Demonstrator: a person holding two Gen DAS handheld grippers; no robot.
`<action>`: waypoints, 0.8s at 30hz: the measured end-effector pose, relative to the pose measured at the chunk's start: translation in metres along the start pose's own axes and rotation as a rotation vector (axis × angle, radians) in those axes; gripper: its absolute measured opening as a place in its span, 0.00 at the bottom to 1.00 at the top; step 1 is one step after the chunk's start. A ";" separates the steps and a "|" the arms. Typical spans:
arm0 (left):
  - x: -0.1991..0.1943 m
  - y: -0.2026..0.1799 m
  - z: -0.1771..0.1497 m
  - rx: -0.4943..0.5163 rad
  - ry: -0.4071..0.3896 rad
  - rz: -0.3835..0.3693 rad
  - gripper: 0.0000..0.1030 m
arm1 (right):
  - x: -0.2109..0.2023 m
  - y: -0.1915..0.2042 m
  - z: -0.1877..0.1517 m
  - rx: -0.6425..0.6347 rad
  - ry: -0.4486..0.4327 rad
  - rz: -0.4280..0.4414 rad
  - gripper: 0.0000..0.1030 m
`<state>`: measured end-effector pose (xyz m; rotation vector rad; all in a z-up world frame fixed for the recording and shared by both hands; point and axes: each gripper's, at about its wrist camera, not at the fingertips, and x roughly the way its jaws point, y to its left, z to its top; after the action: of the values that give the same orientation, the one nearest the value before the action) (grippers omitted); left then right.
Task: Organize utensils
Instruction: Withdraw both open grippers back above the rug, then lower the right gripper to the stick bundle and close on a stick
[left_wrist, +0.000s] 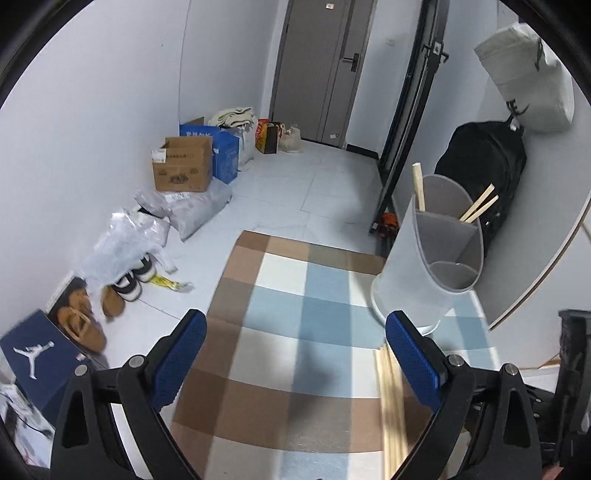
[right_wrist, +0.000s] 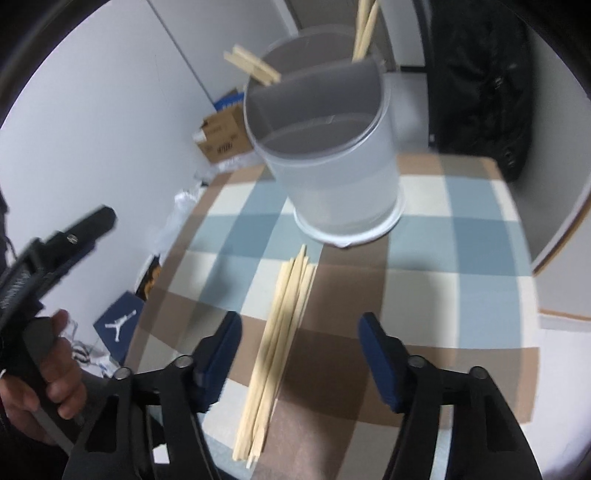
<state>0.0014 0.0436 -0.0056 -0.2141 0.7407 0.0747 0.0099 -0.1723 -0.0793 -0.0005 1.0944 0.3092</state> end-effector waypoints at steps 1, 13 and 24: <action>0.001 0.001 -0.001 -0.005 0.011 -0.013 0.92 | 0.008 0.002 0.001 -0.002 0.018 -0.004 0.53; 0.015 0.020 0.002 -0.039 0.079 -0.010 0.92 | 0.058 0.012 0.014 -0.022 0.107 -0.072 0.35; 0.020 0.022 0.002 -0.043 0.104 -0.007 0.92 | 0.053 0.008 0.011 0.006 0.096 -0.085 0.05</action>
<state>0.0142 0.0650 -0.0217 -0.2631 0.8427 0.0734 0.0400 -0.1503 -0.1190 -0.0565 1.1867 0.2311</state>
